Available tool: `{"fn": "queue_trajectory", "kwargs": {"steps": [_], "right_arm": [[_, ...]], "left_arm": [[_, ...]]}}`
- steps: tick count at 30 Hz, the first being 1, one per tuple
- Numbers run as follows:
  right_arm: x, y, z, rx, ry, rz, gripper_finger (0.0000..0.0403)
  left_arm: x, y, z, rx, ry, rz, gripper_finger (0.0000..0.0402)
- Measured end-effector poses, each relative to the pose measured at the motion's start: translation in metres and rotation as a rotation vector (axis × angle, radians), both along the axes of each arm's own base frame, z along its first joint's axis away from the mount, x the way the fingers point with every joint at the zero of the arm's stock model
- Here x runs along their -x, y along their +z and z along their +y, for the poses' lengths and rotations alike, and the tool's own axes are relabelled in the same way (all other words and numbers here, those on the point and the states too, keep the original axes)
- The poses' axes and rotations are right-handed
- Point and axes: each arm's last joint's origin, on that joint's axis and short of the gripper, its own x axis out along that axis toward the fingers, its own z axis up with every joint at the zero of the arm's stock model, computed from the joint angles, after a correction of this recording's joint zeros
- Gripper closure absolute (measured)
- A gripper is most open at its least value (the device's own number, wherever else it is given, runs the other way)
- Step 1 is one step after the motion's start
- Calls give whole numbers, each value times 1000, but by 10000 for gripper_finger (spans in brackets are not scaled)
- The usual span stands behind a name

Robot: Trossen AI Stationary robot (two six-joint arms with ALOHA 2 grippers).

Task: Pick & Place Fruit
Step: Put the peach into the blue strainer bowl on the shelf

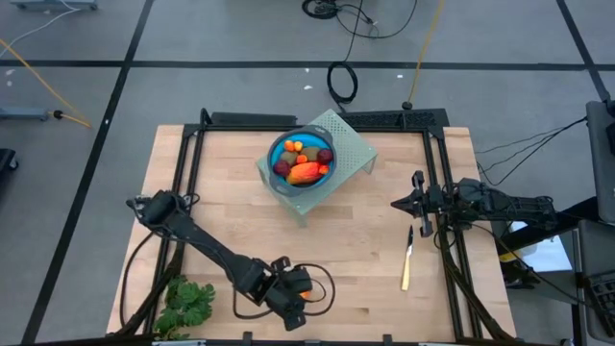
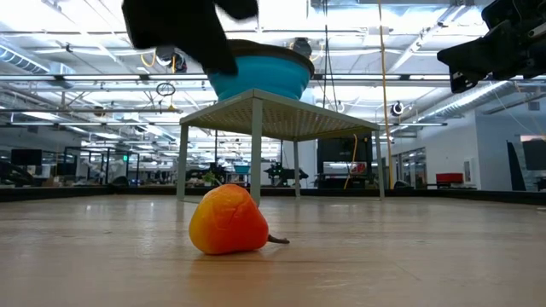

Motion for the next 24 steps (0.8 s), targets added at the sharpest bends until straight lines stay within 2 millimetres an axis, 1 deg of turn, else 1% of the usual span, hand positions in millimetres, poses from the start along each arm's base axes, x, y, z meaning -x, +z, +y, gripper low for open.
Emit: {"fn": "queue_trajectory", "kwargs": {"steps": [6,11,15,24], "right_arm": [[0,-2,0,0,0,23,403],[0,-3,0,0,0,29,403],[0,-3,0,0,0,29,403],[0,-3,0,0,0,29,403]], "left_arm": [[-7,-31,-5,-7,-8,76,202],[-10,-48,-6,-29,2,111,202],[-12,-54,-4,-43,12,122,202],[-17,-54,5,-68,37,111,202]]}}
